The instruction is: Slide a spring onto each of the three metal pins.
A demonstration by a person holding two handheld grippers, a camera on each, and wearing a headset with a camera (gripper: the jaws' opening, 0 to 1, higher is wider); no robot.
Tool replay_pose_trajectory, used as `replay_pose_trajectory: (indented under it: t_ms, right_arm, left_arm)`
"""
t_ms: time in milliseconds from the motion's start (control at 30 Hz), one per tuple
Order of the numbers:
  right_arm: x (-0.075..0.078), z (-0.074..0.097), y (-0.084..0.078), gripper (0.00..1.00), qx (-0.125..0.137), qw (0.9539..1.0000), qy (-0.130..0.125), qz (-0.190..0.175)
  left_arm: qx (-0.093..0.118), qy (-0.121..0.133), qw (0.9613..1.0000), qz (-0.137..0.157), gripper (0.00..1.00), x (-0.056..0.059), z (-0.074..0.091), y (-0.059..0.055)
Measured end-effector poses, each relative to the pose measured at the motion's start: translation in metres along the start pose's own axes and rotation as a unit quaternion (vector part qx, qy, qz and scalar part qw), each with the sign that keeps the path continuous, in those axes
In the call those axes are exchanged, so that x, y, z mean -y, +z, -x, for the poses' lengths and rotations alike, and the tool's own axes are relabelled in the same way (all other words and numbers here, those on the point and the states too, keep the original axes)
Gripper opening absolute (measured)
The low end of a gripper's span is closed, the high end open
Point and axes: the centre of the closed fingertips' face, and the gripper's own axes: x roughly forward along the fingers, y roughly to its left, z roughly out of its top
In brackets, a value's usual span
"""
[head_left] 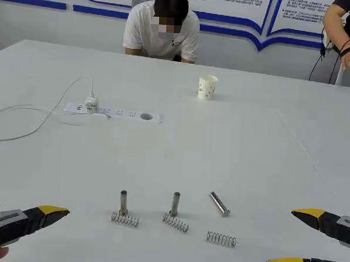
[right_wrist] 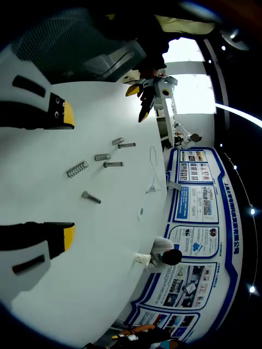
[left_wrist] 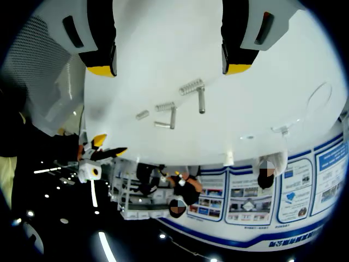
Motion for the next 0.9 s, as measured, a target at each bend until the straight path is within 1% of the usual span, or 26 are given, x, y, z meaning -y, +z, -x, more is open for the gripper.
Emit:
replay_pose_trajectory:
  t_ms: [133,300,433,567,767,900]
  right_arm:
    - [-0.0029,-0.001,0.0024,0.7,0.0,1.0,0.001,0.001]
    - [-0.003,-0.0018,0.0053,0.7,0.002,1.0,0.001,0.001]
    - [-0.0051,-0.0021,0.005,0.69,0.002,1.0,0.003,-0.004]
    - [-0.0051,-0.0023,0.0036,0.69,-0.002,1.0,0.004,-0.006]
    - [-0.0022,-0.0036,0.0066,0.68,-0.001,1.0,0.003,-0.007]
    - [-0.0029,-0.0042,0.0066,0.68,-0.002,1.0,0.004,-0.008]
  left_arm:
    - [0.0,0.001,1.0,0.0,0.8,0.0003,0.0004,-0.0001]
    - [0.001,0.0,1.0,0.0,0.81,0.0008,0.0003,0.0004]
    - [0.001,0.0,1.0,0.0,0.8,0.0014,0.0001,0.0]
    - [0.002,0.001,1.0,0.001,0.8,0.0009,0.0001,0.0005]
    - [0.003,0.002,1.0,0.003,0.8,0.0,0.0003,0.0009]
    - [0.004,0.002,1.0,0.004,0.8,-0.0002,0.0006,0.0008]
